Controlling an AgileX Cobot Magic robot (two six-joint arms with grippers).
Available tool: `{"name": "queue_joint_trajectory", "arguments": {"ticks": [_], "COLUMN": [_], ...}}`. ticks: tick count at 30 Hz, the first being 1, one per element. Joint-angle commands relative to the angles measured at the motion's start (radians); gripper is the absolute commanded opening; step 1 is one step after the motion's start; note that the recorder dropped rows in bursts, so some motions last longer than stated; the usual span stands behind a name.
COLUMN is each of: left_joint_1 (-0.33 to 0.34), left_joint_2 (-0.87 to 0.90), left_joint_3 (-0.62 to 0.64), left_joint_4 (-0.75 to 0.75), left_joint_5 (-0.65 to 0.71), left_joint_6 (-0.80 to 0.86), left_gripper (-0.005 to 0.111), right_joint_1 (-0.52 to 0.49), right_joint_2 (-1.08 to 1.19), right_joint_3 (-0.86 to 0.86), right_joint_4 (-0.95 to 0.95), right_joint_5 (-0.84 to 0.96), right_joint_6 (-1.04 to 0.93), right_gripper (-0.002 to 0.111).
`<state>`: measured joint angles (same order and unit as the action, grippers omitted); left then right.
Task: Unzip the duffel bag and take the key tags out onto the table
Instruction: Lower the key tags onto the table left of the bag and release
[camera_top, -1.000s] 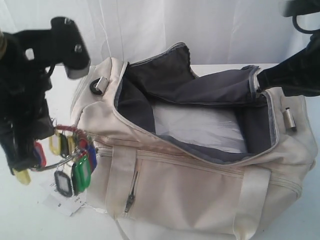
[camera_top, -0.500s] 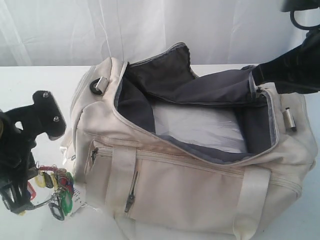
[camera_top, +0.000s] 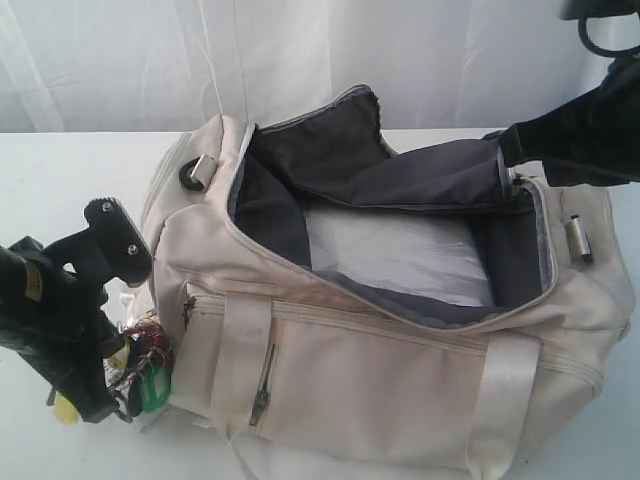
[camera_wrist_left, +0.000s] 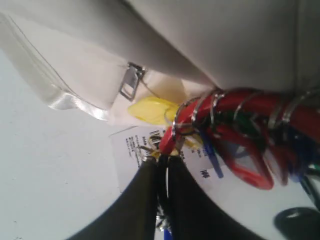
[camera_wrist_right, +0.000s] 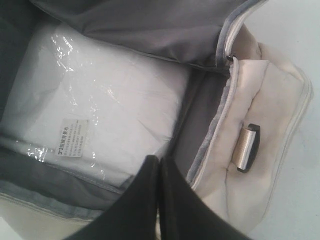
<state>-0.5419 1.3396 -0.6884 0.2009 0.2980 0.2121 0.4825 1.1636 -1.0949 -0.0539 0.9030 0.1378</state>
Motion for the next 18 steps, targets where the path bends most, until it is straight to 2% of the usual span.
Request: {"name": "queue_joint_trajectory", "arguments": {"ticks": [1, 12, 14, 18], "left_joint_1": [-0.009, -0.018, -0.018, -0.018], "left_joint_2": [0.051, 0.133, 0.133, 0.133], "left_joint_3": [0.001, 0.0, -0.004, -0.047], "left_joint_4": [-0.043, -0.046, -0.044, -0.044], "left_joint_5": [0.0, -0.051, -0.041, 0.051], "left_joint_6": [-0.01, -0.008, -0.008, -0.008], "left_gripper": [0.0, 0.0, 0.005, 0.027], "right_joint_1": [-0.003, -0.003, -0.003, -0.003], "right_joint_2": [-0.007, -0.007, -0.007, -0.007], "right_joint_3": [0.001, 0.001, 0.001, 0.001], "right_joint_4": [0.021, 0.025, 0.026, 0.031], "right_joint_5": [-0.014, -0.014, -0.014, -0.014], "right_joint_6": [0.005, 0.005, 0.005, 0.005], "right_gripper": [0.0, 0.0, 0.0, 0.0]}}
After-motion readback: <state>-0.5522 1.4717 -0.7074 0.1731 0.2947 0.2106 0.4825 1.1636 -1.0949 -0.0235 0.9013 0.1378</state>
